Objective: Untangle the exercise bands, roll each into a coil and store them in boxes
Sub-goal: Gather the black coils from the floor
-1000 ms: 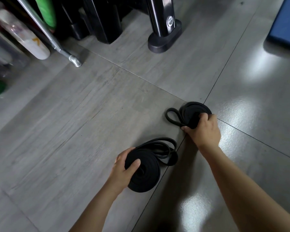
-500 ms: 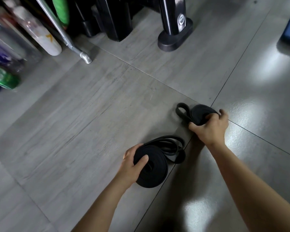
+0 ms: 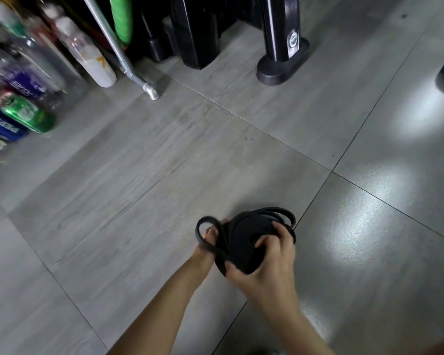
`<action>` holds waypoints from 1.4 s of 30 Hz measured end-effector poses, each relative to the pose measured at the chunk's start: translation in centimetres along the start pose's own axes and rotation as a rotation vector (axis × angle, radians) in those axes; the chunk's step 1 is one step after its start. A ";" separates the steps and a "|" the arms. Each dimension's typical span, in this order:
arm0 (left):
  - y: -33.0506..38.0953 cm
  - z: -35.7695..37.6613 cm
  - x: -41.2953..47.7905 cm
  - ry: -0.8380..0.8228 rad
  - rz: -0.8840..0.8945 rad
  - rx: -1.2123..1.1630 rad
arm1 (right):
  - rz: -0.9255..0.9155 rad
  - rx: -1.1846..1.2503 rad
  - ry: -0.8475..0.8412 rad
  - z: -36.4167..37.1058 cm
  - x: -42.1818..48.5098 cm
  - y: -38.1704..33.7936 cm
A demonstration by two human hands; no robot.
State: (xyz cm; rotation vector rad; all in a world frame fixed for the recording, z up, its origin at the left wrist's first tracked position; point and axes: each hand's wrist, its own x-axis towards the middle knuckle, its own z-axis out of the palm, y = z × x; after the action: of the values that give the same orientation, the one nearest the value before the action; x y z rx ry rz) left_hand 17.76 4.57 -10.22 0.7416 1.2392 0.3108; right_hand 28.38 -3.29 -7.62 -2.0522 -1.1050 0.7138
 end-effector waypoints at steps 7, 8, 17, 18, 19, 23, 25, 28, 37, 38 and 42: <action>-0.7 -1.1 -0.9 0.062 -0.045 -0.592 | 0.038 -0.489 0.036 1.8 0.8 0.1; -1.4 -0.6 -1.4 0.092 0.001 -0.548 | 0.036 -0.510 0.036 1.9 0.7 0.1; -0.7 2.6 -1.7 0.164 0.196 -0.104 | -0.080 -0.601 -0.259 -3.5 3.5 -0.8; -0.8 2.5 -1.8 0.142 0.205 -0.086 | -0.098 -0.492 -0.203 -4.2 4.8 -1.2; -1.0 2.4 -1.8 0.127 0.203 -0.065 | -0.155 -0.414 -0.157 -4.5 6.4 -1.5; -1.2 1.9 -1.6 0.134 0.183 0.055 | -0.293 -0.622 -0.492 -3.3 12.9 -1.3; -1.1 1.8 -1.6 0.136 0.170 0.101 | -0.166 -0.775 -0.734 -2.7 15.0 -0.5; -1.3 1.7 -1.5 0.117 0.154 0.091 | 0.093 -0.529 -0.888 -2.5 15.2 1.2; -3.5 2.0 -1.3 0.194 0.191 -0.081 | 0.418 0.198 -0.759 -2.9 8.9 3.3; -3.6 1.9 -1.3 0.205 0.190 -0.073 | 0.442 0.246 -0.738 -2.8 8.5 3.1; -2.8 0.3 -1.9 0.189 0.198 -0.078 | 0.489 0.375 -0.678 -2.0 7.4 1.5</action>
State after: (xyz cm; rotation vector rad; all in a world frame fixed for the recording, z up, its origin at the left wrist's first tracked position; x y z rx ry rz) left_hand 16.93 1.26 -10.62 0.7822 1.3253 0.5993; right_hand 34.13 1.89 -8.61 -1.7908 -0.7031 1.8084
